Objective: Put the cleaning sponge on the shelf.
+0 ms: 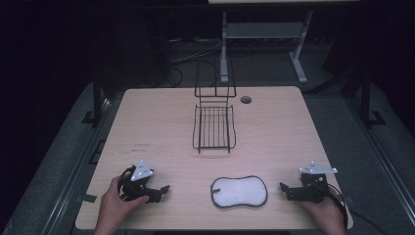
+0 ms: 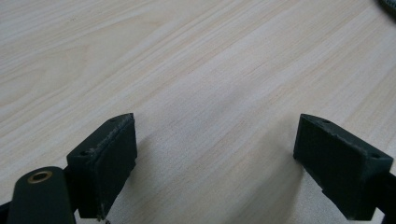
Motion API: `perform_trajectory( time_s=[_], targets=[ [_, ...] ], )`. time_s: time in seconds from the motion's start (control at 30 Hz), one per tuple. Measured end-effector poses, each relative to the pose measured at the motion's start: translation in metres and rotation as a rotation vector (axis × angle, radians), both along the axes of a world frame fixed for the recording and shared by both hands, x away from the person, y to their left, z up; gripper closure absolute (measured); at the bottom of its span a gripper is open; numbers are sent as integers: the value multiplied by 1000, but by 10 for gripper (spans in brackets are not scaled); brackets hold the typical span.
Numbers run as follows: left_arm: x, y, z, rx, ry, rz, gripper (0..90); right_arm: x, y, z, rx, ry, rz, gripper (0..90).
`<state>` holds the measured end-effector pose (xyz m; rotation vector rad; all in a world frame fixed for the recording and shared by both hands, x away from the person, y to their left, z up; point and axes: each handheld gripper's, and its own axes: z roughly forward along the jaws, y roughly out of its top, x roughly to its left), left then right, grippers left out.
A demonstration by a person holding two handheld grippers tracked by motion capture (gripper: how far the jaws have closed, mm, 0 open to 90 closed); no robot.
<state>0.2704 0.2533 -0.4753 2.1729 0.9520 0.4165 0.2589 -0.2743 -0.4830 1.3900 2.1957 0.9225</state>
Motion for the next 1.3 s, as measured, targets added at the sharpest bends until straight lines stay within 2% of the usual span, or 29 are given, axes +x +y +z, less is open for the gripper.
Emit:
perform_trajectory(
  time_s=[0.1, 0.13, 0.17, 0.23, 0.27, 0.3, 0.33, 0.37, 0.43, 0.5, 0.53, 0.57, 0.6, 0.63, 0.67, 0.7, 0.73, 0.77, 0.8, 0.83, 0.9, 1.03, 1.13, 1.3],
  targets=[
    [0, 0, 0, 0, 1, 0, 124, 0, 0, 0, -1, 2, 1, 42],
    [0, 0, 0, 1, 1, 0, 124, 0, 0, 3, -3, 6, 12, 111],
    [0, 0, 0, 1, 1, 0, 124, 0, 0, 3, -3, 6, 12, 111],
    [0, 0, 0, 1, 1, 0, 124, -2, -1, 6, 3, 11, 19, 176],
    [0, 0, 0, 1, 1, 0, 124, -2, -1, 9, 32, 29, 32, 256],
    [0, 0, 0, 1, 1, 0, 124, -2, -1, 9, 32, 29, 32, 256],
    [0, 0, 0, 1, 1, 0, 124, -4, 0, 12, 51, 18, 44, 321],
    [0, 0, 0, 1, 1, 0, 124, -4, 0, 12, 51, 18, 44, 321],
    [0, 0, 0, 1, 1, 0, 124, -6, 2, 15, 71, 10, 63, 425],
    [0, 0, 0, 1, 1, 0, 124, -9, 4, 18, 107, 6, 93, 529],
    [0, 0, 0, 1, 1, 0, 124, -11, 8, 21, 114, 7, 125, 622],
    [0, 0, 0, 1, 1, 0, 124, -11, 8, 21, 114, 7, 125, 622],
    [0, 0, 0, 1, 1, 1, 124, -13, 13, 24, 118, 13, 147, 711],
    [0, 0, 0, 1, 1, 1, 124, -13, 13, 24, 118, 13, 147, 711],
    [0, 0, 0, 1, 1, 1, 124, -14, 19, 25, 115, 14, 179, 791],
    [0, 0, 0, 1, 1, 1, 124, -14, 19, 25, 115, 14, 179, 791],
    [0, 0, 0, 1, 1, 1, 124, -15, 24, 26, 118, 19, 213, 848],
    [0, 0, 0, 1, 1, 1, 124, -15, 24, 26, 118, 19, 213, 848],
    [0, 0, 0, 0, 1, 1, 124, -16, 29, 28, 126, 22, 242, 895],
    [0, 0, 0, 0, 1, 2, 124, -16, 29, 28, 126, 22, 242, 895],
    [0, 0, 0, 1, 1, 2, 124, -16, 36, 31, 147, 22, 279, 898],
    [0, 0, 0, 1, 1, 2, 124, -17, 50, 35, 154, 24, 342, 899],
    [0, 0, 0, 0, 1, 2, 124, -15, 63, 39, 184, 28, 390, 898],
    [0, 0, 0, 1, 1, 2, 124, -12, 77, 41, 183, 22, 429, 899]
  ],
)
